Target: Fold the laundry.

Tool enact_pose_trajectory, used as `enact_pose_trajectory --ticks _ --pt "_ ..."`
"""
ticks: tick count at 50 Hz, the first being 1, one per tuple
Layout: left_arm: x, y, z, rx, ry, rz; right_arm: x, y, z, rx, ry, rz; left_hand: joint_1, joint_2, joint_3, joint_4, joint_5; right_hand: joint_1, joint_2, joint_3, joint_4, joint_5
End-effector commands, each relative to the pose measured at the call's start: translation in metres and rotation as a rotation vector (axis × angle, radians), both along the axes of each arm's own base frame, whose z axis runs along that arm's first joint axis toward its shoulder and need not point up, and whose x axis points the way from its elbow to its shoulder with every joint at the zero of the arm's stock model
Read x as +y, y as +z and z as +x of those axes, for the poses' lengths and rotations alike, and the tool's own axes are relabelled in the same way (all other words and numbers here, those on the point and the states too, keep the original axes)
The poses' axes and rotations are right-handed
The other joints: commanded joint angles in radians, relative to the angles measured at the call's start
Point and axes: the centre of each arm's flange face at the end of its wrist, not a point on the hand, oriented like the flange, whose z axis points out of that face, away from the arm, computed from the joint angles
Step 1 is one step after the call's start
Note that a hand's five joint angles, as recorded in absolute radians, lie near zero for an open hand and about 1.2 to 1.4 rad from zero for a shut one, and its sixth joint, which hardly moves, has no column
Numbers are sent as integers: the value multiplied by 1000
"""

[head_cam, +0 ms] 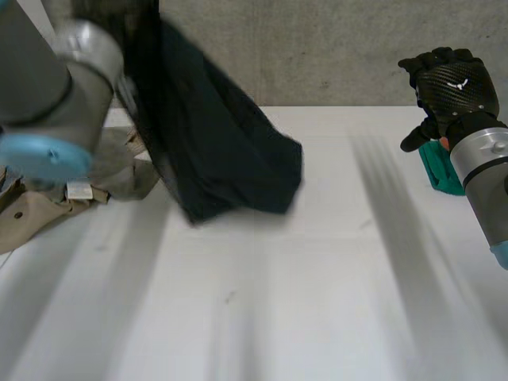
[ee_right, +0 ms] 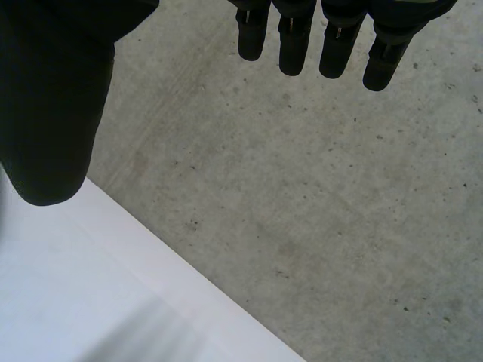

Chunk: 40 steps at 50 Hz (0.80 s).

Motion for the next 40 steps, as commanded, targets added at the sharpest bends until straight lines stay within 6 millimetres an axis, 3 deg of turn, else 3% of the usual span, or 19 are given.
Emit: enact_pose_trajectory --ticks 1,6,7,10,11,15,17,21,25,30,35,40 --pt "22 14 -49 22 -293 -124 -4 0 -4 -3 -14 0 251 206 211 199 230 -46 -32 -33 -32 -47" --pt "28 -47 -84 -25 -444 32 -8 4 -11 -7 -32 -11 251 206 211 199 230 -46 -32 -33 -32 -47" --pt "31 -69 -94 -49 -483 85 -10 5 -13 -7 -37 -13 251 206 211 199 230 -46 -32 -33 -32 -47" --pt "40 -99 -107 -80 -545 154 -12 6 -15 -8 -45 -17 251 206 211 199 230 -46 -32 -33 -32 -47" --pt "46 -116 -116 -99 -586 193 -13 6 -17 -9 -49 -16 77 32 37 25 56 -46 -32 -33 -32 -47" --pt "69 -153 -133 -164 -669 300 -15 6 -20 -12 -59 -13 -764 -810 -805 -816 -786 -46 -32 -33 -32 -47" --pt "76 -161 -135 -181 -677 335 -16 6 -21 -12 -62 -13 -834 -880 -875 -886 -856 -46 -32 -33 -32 -47" --pt "83 -156 -131 -211 -659 356 -17 6 -24 -11 -67 -12 -905 -951 -945 -957 -927 -46 -32 -33 -32 -47" --pt "78 -121 -115 -202 -592 301 -18 6 -23 -9 -64 -12 -911 -957 -951 -963 -932 -46 -32 -33 -32 -47" --pt "69 -80 -78 -153 -428 260 -13 4 -18 -1 -40 8 -937 -983 -978 -989 -959 -46 -32 -33 -32 -47" --pt "63 -69 -36 -118 -244 290 2 0 -3 30 38 62 -961 -1007 -1001 -1013 -982 -46 -32 -33 -32 -47" --pt "60 -78 7 -112 -77 353 26 -6 22 93 190 112 -964 -1009 -1004 -1016 -985 -46 -32 -33 -32 -47"
